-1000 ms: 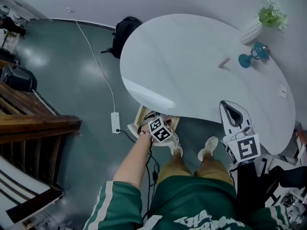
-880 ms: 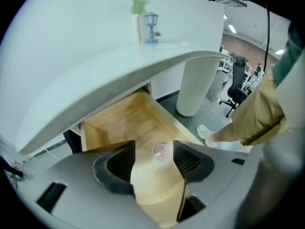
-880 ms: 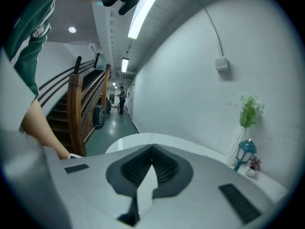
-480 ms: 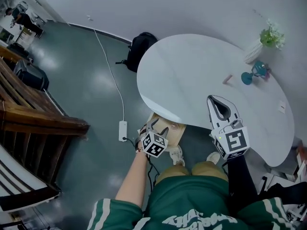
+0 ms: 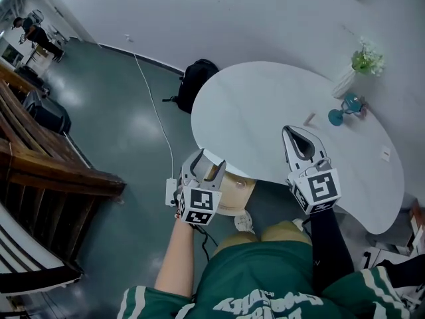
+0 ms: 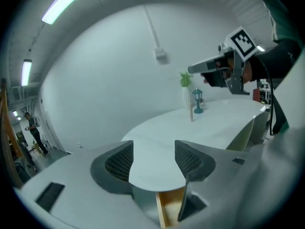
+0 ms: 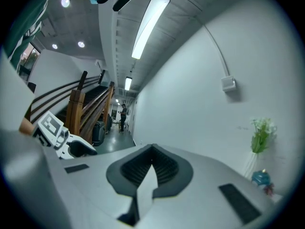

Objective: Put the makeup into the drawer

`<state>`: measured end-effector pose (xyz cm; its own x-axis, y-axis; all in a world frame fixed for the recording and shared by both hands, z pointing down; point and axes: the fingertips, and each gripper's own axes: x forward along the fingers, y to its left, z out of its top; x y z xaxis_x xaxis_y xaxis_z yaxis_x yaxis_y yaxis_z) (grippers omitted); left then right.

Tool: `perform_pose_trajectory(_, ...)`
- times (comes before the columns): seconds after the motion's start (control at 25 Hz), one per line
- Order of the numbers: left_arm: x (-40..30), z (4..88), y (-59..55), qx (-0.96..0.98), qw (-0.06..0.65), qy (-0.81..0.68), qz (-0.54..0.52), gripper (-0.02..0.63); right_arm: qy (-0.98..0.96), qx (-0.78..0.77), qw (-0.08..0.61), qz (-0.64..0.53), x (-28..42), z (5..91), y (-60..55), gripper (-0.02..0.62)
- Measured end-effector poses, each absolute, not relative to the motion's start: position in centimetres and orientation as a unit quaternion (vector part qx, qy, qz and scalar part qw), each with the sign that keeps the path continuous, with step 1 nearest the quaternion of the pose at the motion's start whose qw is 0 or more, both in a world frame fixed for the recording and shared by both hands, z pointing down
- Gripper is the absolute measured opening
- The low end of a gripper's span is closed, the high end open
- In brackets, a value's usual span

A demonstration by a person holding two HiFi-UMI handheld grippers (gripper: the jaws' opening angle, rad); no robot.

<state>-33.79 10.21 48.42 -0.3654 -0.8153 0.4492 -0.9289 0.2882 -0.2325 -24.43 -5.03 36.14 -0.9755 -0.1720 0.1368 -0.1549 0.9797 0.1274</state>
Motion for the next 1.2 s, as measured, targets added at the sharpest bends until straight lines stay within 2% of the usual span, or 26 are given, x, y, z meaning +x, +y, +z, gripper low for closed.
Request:
perform_pose_trajectory(0.28,-33.1,37.9,7.2,0.545,0.010,-0.824,0.156,0.279,-0.991,0.102,0.057,-0.064,-23.4,34.4,-6.7,0.005)
perform_pose_trajectory(0.4,-32.0,36.5,5.5,0.555,-0.006,-0.819,0.144,0.293,-0.991,0.102,0.056,-0.064,-23.0,34.4,-7.5,0.005)
perform_pose_trajectory(0.8,-26.0,35.8,-4.5,0.642,0.011,-0.761,0.096,0.314,-0.987,0.140,0.061,-0.047,-18.6,34.8,-14.9,0.005)
perform_pose_trajectory(1.2,-20.3,40.8,-16.3,0.680,0.073,-0.723,0.095,0.314,-0.982,0.176,0.065,-0.036,-11.9,35.6,-25.3,0.005)
